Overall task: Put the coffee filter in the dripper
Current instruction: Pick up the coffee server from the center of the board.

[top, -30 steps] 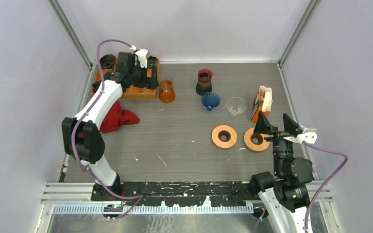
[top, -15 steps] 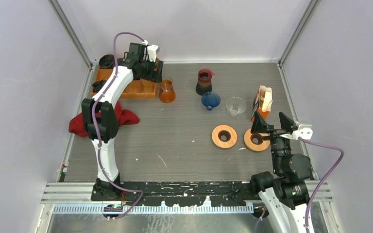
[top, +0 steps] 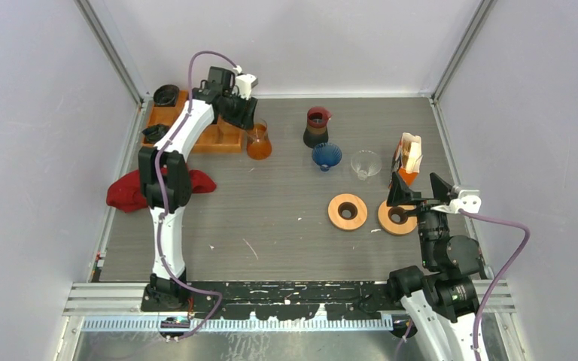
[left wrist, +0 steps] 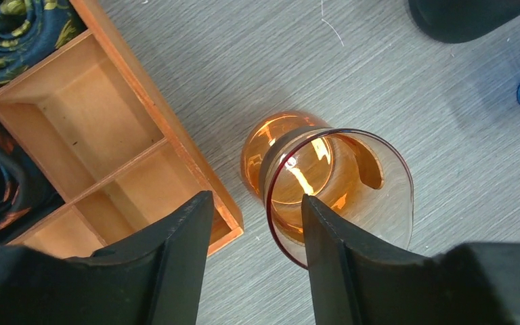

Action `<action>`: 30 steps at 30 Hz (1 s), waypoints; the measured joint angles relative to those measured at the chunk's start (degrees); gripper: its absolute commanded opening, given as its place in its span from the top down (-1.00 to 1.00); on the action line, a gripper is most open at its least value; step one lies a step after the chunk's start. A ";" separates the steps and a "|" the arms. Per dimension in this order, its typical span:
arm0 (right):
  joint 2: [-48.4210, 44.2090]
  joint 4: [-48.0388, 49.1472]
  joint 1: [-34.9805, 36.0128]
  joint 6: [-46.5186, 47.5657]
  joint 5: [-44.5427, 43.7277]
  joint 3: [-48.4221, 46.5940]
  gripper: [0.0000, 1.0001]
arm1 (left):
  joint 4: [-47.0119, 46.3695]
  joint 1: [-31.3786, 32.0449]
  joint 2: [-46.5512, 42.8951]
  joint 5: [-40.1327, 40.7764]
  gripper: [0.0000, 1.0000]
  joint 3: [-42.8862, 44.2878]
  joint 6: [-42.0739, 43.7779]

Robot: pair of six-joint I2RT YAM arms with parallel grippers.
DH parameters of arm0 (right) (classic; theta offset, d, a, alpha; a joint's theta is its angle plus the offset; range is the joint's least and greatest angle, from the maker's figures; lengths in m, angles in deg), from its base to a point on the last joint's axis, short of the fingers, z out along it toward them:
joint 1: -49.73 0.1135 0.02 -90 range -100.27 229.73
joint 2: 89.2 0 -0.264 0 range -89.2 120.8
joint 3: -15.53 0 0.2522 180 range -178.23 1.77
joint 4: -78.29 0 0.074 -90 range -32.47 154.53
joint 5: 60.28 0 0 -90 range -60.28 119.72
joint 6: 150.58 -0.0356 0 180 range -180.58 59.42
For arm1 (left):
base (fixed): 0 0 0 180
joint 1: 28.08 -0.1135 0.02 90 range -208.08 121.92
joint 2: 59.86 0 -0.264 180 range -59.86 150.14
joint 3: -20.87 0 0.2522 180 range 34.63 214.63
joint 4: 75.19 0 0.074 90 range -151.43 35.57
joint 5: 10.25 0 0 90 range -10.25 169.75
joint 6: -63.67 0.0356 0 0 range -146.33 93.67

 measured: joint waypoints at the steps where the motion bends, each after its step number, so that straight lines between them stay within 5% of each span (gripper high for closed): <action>1: 0.00 0.00 0.04 0.00 0.00 0.00 -1.00 | 0.17 0.11 0.22 -0.24 0.00 0.20 0.50; 11: 0.04 0.00 0.11 0.02 -0.02 0.00 -1.00 | 3.76 1.97 5.51 -1.33 0.27 7.69 7.19; 20: 0.61 -0.02 0.22 0.04 -0.04 0.00 -1.00 | 6.67 3.17 6.16 -1.05 0.79 8.00 9.97; 25: 0.61 -0.02 0.22 0.04 -0.04 0.00 -1.00 | 6.69 3.82 4.52 0.74 1.00 6.23 8.92; 30: 0.61 -0.02 0.22 0.07 -0.07 0.00 -1.00 | 5.25 4.20 -0.72 3.43 1.00 -0.57 4.02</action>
